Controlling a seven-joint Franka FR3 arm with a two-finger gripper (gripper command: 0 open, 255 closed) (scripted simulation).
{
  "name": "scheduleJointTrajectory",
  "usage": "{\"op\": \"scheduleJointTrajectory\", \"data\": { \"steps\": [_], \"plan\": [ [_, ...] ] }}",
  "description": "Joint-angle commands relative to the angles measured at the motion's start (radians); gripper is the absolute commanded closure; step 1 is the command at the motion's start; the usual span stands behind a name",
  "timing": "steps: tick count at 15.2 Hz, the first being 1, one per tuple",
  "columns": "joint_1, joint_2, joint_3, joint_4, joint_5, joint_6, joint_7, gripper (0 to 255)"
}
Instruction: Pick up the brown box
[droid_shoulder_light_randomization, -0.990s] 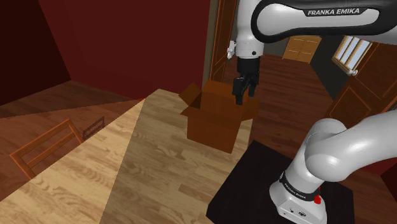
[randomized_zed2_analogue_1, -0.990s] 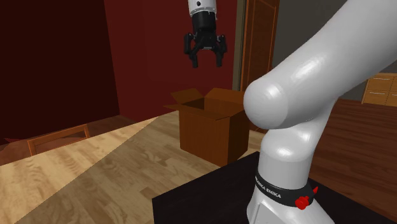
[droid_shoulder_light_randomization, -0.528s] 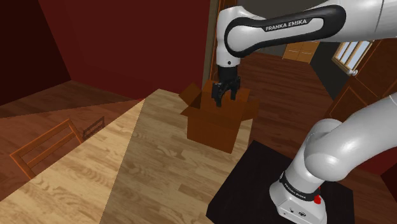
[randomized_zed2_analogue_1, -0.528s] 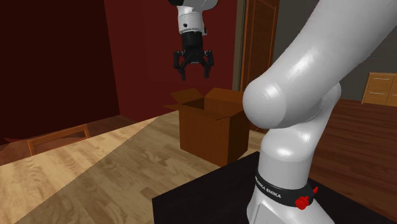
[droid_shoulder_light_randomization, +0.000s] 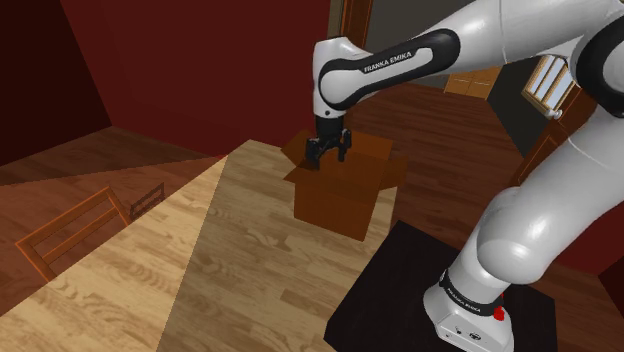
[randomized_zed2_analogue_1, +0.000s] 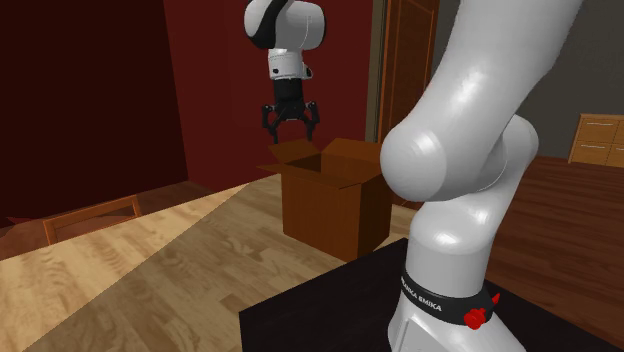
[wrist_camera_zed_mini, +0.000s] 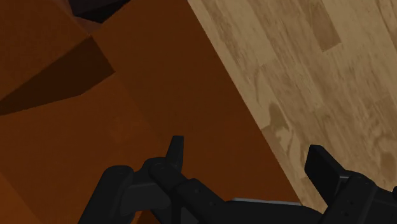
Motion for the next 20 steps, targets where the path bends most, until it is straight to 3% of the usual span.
{"op": "scheduleJointTrajectory", "data": {
  "steps": [1, 14, 20],
  "plan": [
    [-0.008, 0.078, -0.001, 0.048, -0.011, 0.042, 0.029, 0],
    [-0.028, 0.534, -0.041, 0.431, -0.068, 0.177, 0.196, 0],
    [-0.028, 0.574, -0.042, 0.406, -0.071, 0.243, 0.201, 0]
  ]
}}
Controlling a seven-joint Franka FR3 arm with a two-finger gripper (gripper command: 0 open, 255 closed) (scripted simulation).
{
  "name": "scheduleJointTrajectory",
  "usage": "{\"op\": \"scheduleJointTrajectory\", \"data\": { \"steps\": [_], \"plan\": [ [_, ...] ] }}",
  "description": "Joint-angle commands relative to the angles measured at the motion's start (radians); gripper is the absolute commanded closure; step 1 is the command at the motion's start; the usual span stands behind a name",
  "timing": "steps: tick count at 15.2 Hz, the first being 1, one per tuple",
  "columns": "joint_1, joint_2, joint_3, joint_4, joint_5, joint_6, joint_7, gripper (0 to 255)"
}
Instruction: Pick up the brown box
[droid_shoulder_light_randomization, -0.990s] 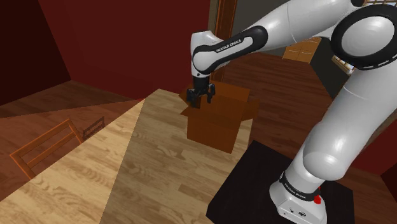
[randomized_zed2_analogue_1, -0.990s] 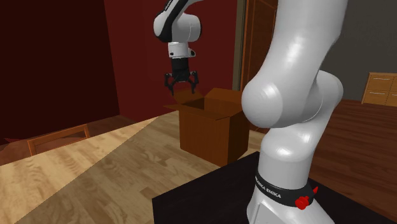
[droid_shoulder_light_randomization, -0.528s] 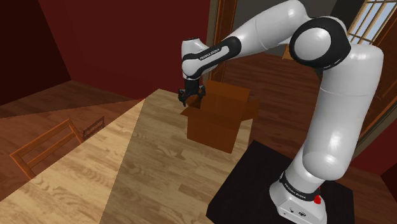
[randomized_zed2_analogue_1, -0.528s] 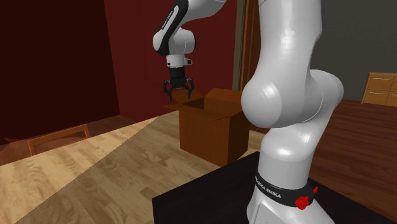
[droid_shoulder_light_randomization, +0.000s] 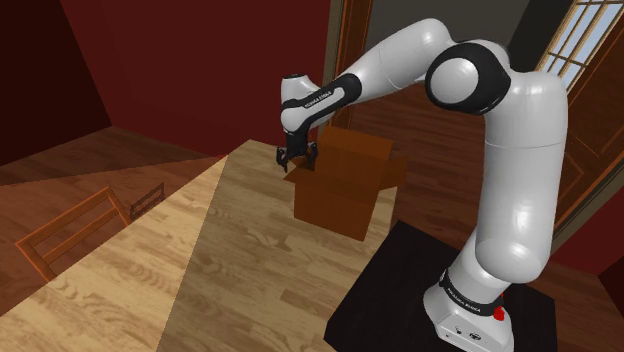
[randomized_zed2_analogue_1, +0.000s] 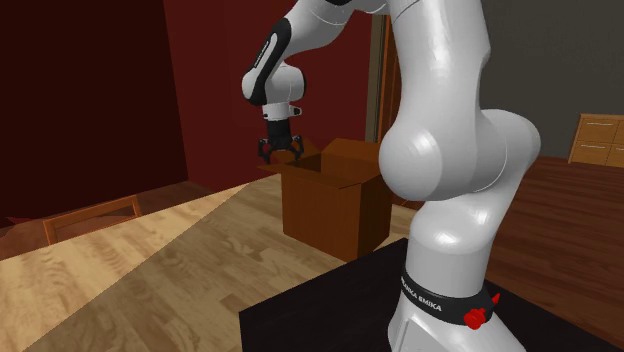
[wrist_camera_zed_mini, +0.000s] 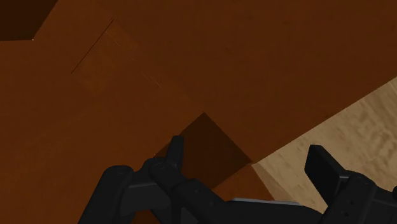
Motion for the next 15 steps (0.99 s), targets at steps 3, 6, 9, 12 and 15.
{"op": "scheduleJointTrajectory", "data": {
  "steps": [3, 6, 9, 12, 15],
  "plan": [
    [0.001, 0.019, 0.0, -0.005, -0.001, 0.025, 0.003, 0],
    [0.002, 0.02, 0.0, -0.003, -0.001, 0.023, 0.004, 255],
    [0.002, 0.02, 0.0, -0.003, -0.002, 0.023, 0.004, 255],
    [0.002, 0.02, 0.0, -0.003, -0.002, 0.024, 0.005, 255],
    [0.001, 0.004, 0.0, 0.002, 0.0, 0.003, 0.001, 255]
  ]
}}
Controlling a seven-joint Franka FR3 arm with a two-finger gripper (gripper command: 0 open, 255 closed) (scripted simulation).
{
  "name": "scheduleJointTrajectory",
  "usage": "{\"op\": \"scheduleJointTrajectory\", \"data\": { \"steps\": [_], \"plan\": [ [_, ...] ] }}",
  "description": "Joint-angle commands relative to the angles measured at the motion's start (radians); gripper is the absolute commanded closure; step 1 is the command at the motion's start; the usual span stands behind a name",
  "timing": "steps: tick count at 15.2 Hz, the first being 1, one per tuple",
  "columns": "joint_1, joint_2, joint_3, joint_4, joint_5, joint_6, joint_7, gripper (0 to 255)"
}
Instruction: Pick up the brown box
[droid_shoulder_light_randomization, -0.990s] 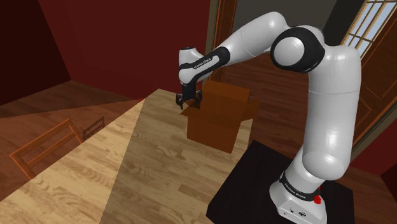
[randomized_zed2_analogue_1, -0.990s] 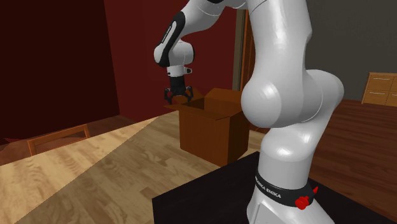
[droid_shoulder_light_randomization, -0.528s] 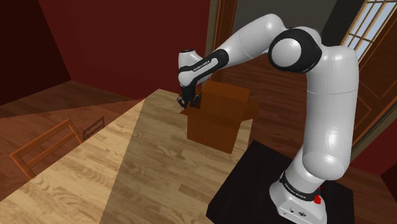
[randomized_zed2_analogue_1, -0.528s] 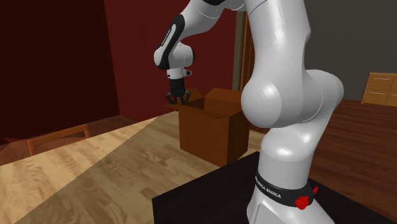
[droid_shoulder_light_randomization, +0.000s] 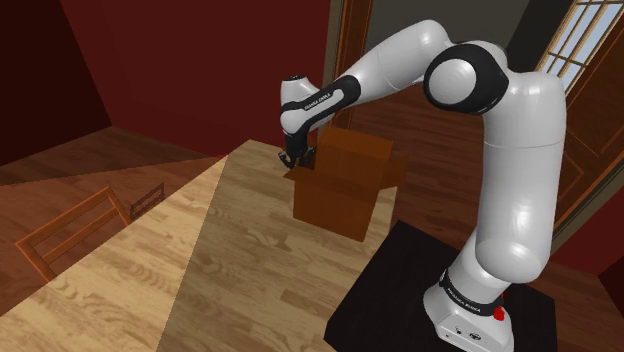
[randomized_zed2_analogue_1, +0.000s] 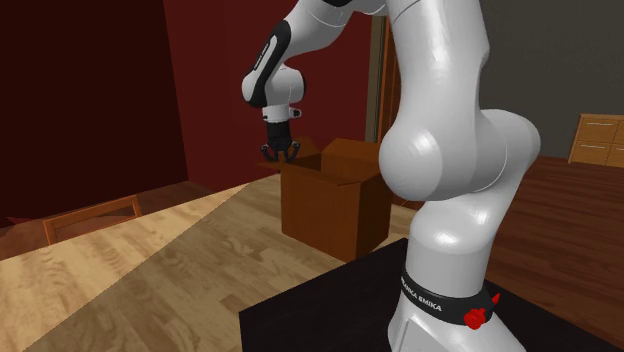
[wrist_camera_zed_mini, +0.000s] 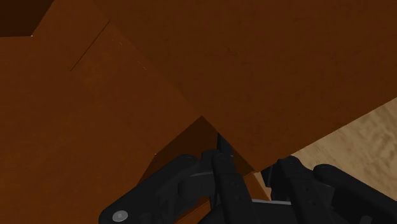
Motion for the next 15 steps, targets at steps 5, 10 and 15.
{"op": "scheduleJointTrajectory", "data": {
  "steps": [5, 10, 15],
  "plan": [
    [0.0, -0.037, 0.001, 0.027, 0.004, -0.064, -0.006, 255],
    [0.0, -0.067, 0.002, 0.054, 0.006, -0.121, -0.01, 255],
    [0.0, -0.084, 0.002, 0.074, 0.008, -0.157, -0.013, 255]
  ]
}}
